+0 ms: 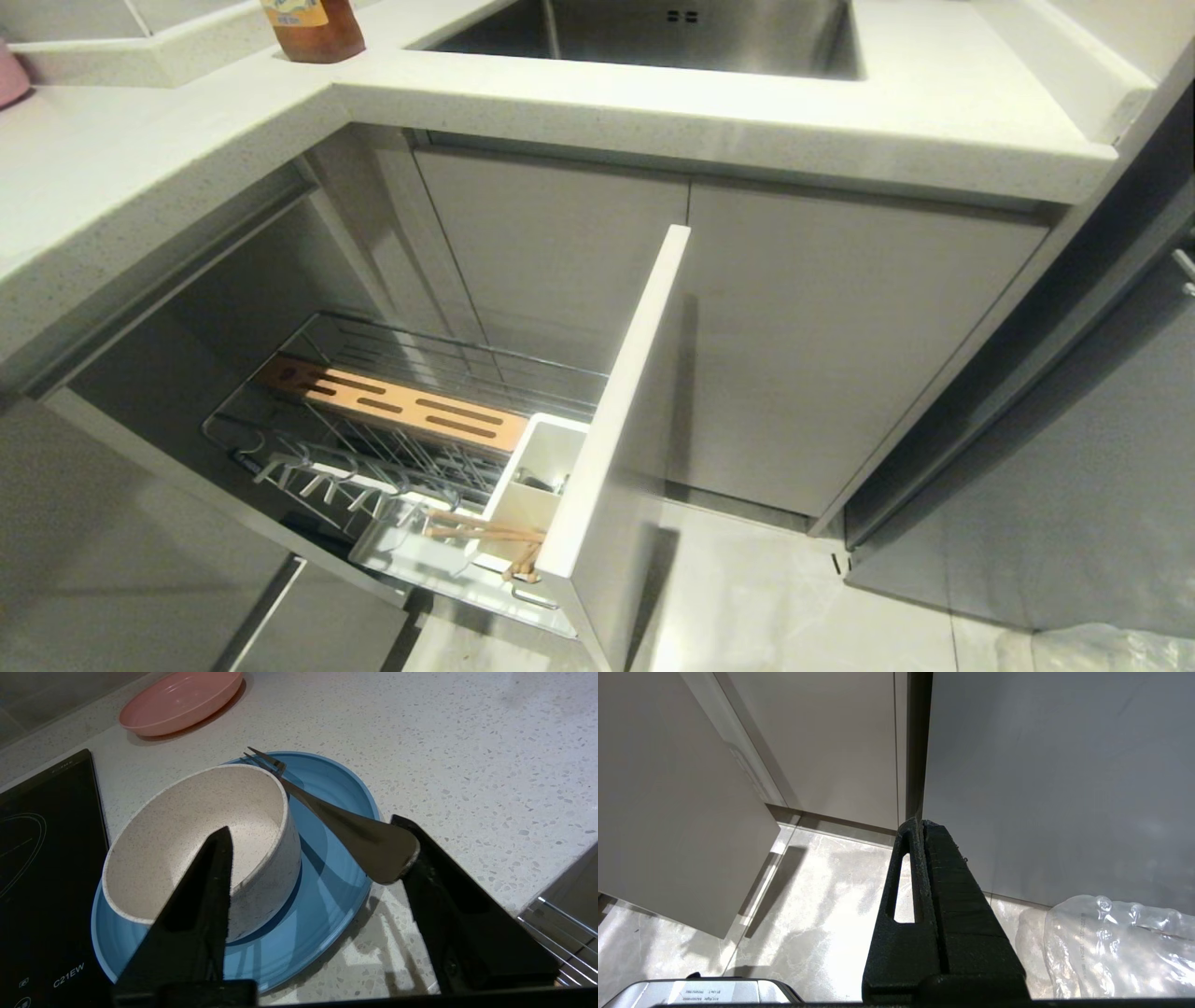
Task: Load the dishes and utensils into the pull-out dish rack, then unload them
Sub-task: Take the chopsticks out of the cupboard
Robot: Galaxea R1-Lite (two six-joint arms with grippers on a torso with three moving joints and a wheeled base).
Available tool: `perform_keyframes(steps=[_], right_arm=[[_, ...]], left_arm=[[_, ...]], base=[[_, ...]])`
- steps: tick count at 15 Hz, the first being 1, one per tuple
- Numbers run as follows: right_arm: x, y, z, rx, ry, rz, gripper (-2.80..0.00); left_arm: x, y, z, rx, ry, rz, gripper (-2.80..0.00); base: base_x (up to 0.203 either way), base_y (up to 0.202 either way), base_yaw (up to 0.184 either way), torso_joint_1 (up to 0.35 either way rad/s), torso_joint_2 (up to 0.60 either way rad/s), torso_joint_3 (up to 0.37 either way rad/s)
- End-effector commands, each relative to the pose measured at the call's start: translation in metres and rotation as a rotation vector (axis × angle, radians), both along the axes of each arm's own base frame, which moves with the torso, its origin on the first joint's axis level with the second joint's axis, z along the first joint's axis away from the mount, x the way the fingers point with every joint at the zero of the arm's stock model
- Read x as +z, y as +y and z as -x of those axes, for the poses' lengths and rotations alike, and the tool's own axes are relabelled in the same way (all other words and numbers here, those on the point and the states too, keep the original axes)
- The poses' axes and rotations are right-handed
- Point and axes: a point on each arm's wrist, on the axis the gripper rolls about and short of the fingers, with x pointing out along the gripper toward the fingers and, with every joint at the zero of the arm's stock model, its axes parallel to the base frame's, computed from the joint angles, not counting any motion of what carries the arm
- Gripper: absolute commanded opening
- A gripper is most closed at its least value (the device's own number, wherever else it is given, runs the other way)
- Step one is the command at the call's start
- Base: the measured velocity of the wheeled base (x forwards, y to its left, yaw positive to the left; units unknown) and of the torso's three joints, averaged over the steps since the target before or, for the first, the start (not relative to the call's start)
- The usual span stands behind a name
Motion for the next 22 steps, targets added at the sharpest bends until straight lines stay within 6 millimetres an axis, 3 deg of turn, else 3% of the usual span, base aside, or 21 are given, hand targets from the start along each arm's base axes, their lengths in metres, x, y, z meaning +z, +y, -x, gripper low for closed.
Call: perform_keyframes(steps=[1, 9, 12, 13, 16, 19, 22], right_arm=[[0.0, 0.0, 0.0, 0.0, 0.001, 0.0, -2.8], [0.0, 0.0, 0.0, 0.0, 0.001, 0.0, -2.8], [0.0, 0.0, 0.0, 0.0, 0.001, 0.0, -2.8], [0.0, 0.0, 0.0, 0.0, 0.001, 0.0, -2.8], [0.0, 0.0, 0.0, 0.0, 0.001, 0.0, -2.8], [0.0, 0.0, 0.0, 0.0, 0.001, 0.0, -2.8], [0.0, 0.0, 0.0, 0.0, 0.001, 0.0, -2.8]], left_arm=[[0.002, 0.0, 0.002, 0.007, -0.009, 0.0, 0.0], [0.008, 0.0, 0.011, 0.001, -0.042, -0.002, 0.0], [0.042, -0.002, 0.022, -0.081, -0.159, -0.03, 0.0], [0.054, -0.003, 0.025, -0.13, -0.202, -0.045, -2.8], [0.078, -0.009, 0.034, -0.291, -0.36, 0.007, -2.8], [0.079, -0.021, 0.024, -0.463, -0.455, 0.205, -2.8], [0.065, -0.048, 0.005, -0.665, -0.337, 0.376, -2.8]], base=[[0.0, 0.0, 0.0, 0.0, 0.0, 0.0], [0.0, 0.0, 0.0, 0.0, 0.0, 0.0], [0.0, 0.0, 0.0, 0.0, 0.0, 0.0], [0.0, 0.0, 0.0, 0.0, 0.0, 0.0], [0.0, 0.0, 0.0, 0.0, 0.0, 0.0], [0.0, 0.0, 0.0, 0.0, 0.0, 0.0], [0.0, 0.0, 0.0, 0.0, 0.0, 0.0]])
